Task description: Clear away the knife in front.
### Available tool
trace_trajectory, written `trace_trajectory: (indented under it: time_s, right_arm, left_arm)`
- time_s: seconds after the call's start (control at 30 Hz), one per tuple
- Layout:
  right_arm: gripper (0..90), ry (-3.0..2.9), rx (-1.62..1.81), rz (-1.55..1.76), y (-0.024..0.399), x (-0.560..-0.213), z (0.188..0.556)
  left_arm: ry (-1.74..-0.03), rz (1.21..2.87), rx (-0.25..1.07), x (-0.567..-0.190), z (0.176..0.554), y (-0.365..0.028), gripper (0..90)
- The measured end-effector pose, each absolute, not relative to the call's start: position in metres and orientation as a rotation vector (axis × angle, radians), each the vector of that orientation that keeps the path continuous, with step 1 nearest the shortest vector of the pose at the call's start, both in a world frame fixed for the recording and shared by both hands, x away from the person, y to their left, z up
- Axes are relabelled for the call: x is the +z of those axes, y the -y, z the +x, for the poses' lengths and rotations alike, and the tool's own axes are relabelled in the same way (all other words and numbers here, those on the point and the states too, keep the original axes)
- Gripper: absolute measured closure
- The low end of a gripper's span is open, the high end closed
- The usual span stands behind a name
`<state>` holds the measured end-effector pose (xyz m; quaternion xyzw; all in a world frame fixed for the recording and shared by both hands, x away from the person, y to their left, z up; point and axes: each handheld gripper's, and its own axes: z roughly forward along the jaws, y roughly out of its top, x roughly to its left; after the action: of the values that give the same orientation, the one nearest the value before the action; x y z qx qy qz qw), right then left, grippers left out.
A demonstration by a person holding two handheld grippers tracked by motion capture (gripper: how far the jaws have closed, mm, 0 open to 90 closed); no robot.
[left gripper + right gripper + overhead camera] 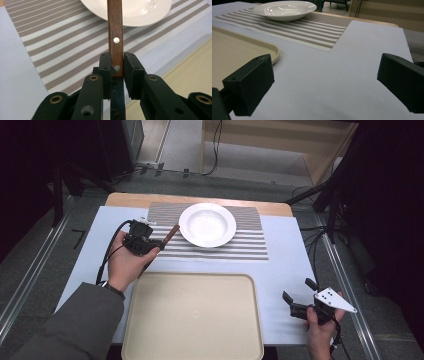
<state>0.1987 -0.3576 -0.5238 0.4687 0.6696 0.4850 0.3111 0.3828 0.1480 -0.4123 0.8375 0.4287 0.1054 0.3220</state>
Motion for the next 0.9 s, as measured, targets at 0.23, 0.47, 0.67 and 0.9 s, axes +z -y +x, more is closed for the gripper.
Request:
trace_trajectory:
  time_s: [0.23, 0.47, 0.67, 0.9]
  right_arm:
    - [0.0, -1.768, 1.276, 1.234, 0.357, -0.524, 0.199]
    - [0.0, -1.768, 1.274, 1.233, 0.357, -0.524, 0.199]
    - [0.0, -1.767, 1.276, 1.233, 0.357, -0.524, 0.199]
    - [0.0, -1.768, 1.272, 1.233, 0.357, -0.524, 0.199]
  left_arm:
    - [-1.102, 2.197, 0.26, -0.417, 0.362, -0.15, 76.4]
    - [-1.062, 2.196, 0.297, -0.418, 0.337, -0.149, 76.4]
    - [-1.052, 2.184, 0.292, -0.423, 0.315, -0.15, 76.3]
    - [-1.066, 2.18, 0.278, -0.431, 0.294, -0.155, 76.3]
